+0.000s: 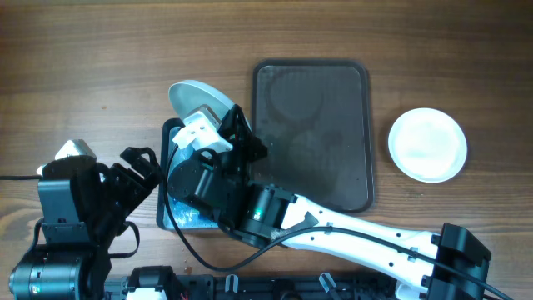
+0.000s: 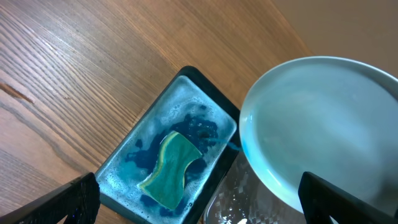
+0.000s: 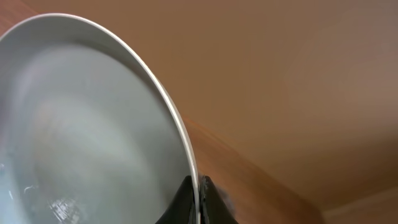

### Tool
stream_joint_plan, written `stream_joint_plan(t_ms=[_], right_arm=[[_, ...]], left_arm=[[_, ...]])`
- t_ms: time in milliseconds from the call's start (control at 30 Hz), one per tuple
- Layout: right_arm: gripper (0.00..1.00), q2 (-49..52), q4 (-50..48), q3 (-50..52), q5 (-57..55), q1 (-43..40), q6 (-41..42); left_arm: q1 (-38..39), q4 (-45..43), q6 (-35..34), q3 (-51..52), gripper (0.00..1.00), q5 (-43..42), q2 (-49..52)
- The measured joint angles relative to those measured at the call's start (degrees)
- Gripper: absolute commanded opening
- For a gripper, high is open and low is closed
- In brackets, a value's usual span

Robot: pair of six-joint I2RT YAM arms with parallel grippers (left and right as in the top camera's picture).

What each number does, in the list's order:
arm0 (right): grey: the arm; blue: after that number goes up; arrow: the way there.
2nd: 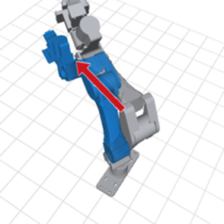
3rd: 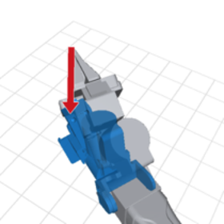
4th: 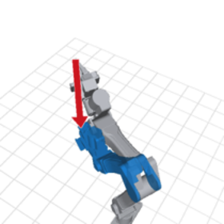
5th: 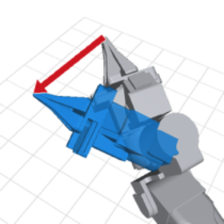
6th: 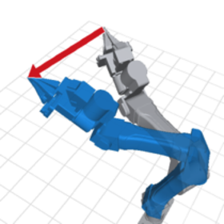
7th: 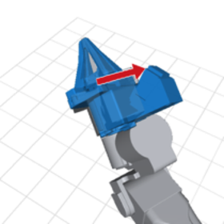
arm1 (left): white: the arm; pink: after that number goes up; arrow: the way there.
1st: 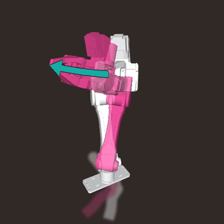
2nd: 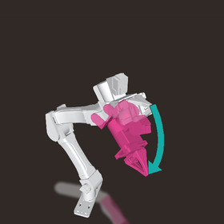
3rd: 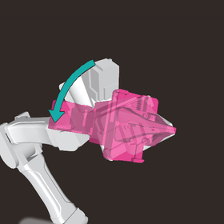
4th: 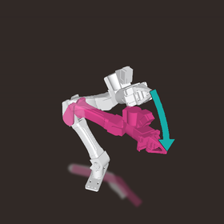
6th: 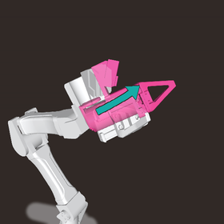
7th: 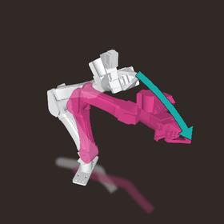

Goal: Clean dirty plates on tray and stack at the side
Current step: 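Lift the plate with the right gripper and hold it tilted over the water tray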

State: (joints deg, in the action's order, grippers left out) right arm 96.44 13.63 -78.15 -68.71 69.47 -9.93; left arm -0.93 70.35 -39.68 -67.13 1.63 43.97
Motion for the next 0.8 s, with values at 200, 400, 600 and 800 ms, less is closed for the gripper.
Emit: stream_joint_plan(t_ms=[200,400,600,800], right_arm=[[0.04,0.0,0.0,0.0,-0.6,0.0,-4.4],[0.04,0.0,0.0,0.0,-0.8,0.0,-5.9],[0.04,0.0,0.0,0.0,-0.8,0.0,-6.3],[0.05,0.0,-0.7,0.0,-0.8,0.0,-6.5]], left_arm=[[0.0,0.0,0.0,0.0,1.00,0.0,0.0],[0.0,0.0,0.0,0.0,1.00,0.0,0.0],[0.0,0.0,0.0,0.0,1.00,0.0,0.0],[0.0,0.0,0.0,0.0,1.00,0.0,0.0]])
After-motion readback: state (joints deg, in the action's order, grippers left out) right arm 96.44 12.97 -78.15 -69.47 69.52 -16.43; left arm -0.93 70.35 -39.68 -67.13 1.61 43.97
